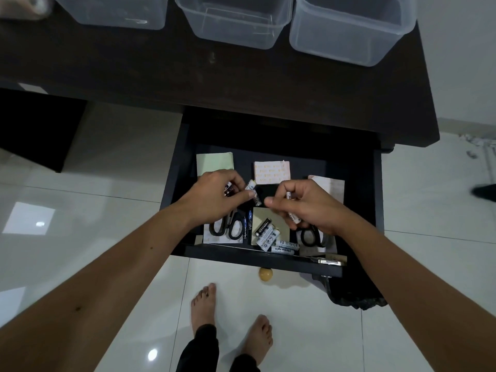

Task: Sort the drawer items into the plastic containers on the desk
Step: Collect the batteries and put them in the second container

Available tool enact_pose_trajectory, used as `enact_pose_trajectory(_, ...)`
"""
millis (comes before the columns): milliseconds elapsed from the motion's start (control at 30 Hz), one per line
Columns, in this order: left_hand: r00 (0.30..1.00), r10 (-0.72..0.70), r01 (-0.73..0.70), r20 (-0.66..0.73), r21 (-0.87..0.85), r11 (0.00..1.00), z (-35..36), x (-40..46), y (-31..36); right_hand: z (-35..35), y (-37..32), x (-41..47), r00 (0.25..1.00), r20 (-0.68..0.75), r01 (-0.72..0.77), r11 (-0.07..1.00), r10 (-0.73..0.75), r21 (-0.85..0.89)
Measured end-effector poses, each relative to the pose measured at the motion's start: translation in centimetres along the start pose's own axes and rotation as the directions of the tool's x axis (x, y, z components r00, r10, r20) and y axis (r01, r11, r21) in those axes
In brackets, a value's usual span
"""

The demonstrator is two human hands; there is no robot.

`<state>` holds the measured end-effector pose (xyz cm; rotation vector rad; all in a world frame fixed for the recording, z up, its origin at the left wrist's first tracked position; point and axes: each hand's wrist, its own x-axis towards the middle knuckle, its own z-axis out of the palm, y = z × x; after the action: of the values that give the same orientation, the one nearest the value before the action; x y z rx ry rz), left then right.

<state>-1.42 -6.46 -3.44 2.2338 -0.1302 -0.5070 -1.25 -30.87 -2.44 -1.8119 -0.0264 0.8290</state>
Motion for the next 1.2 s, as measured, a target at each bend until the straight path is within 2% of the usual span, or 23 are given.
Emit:
enact_pose_trajectory(133,0.995,-0.071,0.066,-0.075,-0.065,0.996,0.0,0.2,-0.1,0.4,0.8,0.5,0.991,0.074,0.132,0.912,-0.112,-0.388)
enact_pose_trajectory(233,0.993,-0.109,0.099,-0.035,-0.206,0.973,0.0,0.5,-0.2,0.5,1.0,0.7,0.983,0.138,0.18,0.815,-0.123,-0.552)
enact_pose_trajectory(367,0.991,-0.129,0.133,0.041,-0.465,0.875,-0.1,0.6,0.0,0.4,1.1,0.8,0.976,0.164,0.215,0.763,-0.144,-0.609)
enact_pose_trajectory(533,0.994,-0.071,0.102,0.085,-0.458,0.883,-0.5,0.6,0.0,0.3,1.4,1.0,0.964,0.211,0.265,0.68,-0.163,-0.684)
enact_pose_trajectory(667,0.989,-0.088,0.138,0.122,-0.501,0.854,-0.6,0.6,0.0,0.4,1.8,1.1,0.959,0.212,0.282,0.641,-0.186,-0.714)
enact_pose_trajectory(733,0.981,-0.121,0.184,0.149,-0.543,0.819,-0.6,0.6,0.3,0.5,1.6,0.9,0.964,0.178,0.266,0.669,-0.199,-0.694)
enact_pose_trajectory(800,0.97,-0.164,0.237,0.178,-0.573,0.784,-0.6,0.6,0.7,0.2,1.2,0.5,0.973,0.103,0.225,0.758,-0.205,-0.612)
enact_pose_trajectory(867,0.968,-0.176,0.248,0.181,-0.56,0.791,-0.6,0.6,0.7,-0.2,0.8,0.0,0.99,0.02,0.134,0.875,-0.141,-0.464)
enact_pose_trajectory(933,0.973,-0.156,0.224,0.172,-0.52,0.824,-0.5,0.6,0.4,-0.5,0.5,-0.5,0.996,0.007,0.088,0.947,-0.09,-0.309)
enact_pose_trajectory(1067,0.982,-0.109,0.172,0.156,-0.488,0.856,-0.3,0.6,0.0,-0.9,0.5,-1.1,0.991,0.061,0.124,0.986,-0.117,-0.109)
enact_pose_trajectory(1200,0.992,-0.057,0.096,0.11,-0.395,0.914,-0.2,0.8,0.2,-1.0,0.1,-1.5,0.994,0.092,0.049,0.998,-0.052,0.033)
